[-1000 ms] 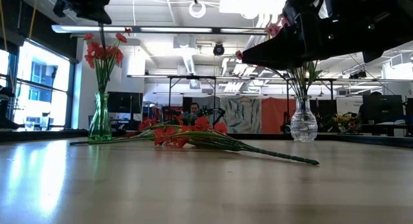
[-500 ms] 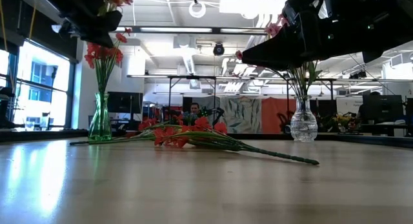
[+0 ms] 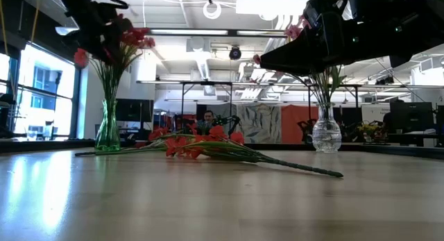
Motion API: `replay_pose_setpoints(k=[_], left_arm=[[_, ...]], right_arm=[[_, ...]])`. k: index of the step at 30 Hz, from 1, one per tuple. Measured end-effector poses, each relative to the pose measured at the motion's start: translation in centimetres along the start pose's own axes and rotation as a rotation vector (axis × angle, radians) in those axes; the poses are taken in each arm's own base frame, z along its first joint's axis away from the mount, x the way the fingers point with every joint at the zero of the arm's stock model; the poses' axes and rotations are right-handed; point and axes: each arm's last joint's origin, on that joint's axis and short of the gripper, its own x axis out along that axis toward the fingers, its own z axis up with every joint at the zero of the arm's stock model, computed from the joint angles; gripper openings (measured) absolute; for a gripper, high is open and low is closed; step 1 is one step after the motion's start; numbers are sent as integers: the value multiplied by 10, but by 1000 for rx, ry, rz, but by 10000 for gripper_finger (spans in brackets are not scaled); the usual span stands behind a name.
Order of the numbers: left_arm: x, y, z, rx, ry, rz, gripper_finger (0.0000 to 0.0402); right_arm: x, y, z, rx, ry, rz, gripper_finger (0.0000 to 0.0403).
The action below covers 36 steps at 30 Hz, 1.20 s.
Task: Sort flowers into vase by color
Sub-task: Put the top right red flowers into the green vase, then put the bottom red flowers into the green vase
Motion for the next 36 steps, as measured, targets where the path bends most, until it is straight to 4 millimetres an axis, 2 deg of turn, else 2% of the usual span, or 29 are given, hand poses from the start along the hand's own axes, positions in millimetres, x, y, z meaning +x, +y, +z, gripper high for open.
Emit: replay_pose_setpoints(k=[4, 9, 14, 18, 20, 23, 31, 36], left_arm=[[-10, 0, 12, 27, 92, -25, 177], [-37, 1, 32, 53, 209, -89, 178], [-75, 6, 53, 66, 193, -232, 177], [-102, 6, 55, 129, 125, -410, 177], [-109, 3, 49, 160, 92, -485, 177], [-108, -10, 34, 228, 72, -599, 177], [-75, -87, -31, 384, 26, -925, 177], [-58, -126, -68, 432, 53, -837, 177]], right_arm=[[0, 0, 0, 0, 0, 0, 181], [0, 0, 0, 0, 0, 0, 181], [0, 0, 0, -1, 2, 0, 181], [0, 0, -5, -29, 54, 5, 181], [0, 1, -9, -41, 93, 9, 181], [-1, 1, -14, -54, 144, 22, 181], [-3, 5, -24, -65, 238, 141, 181], [0, 4, -21, 73, 271, 90, 191]])
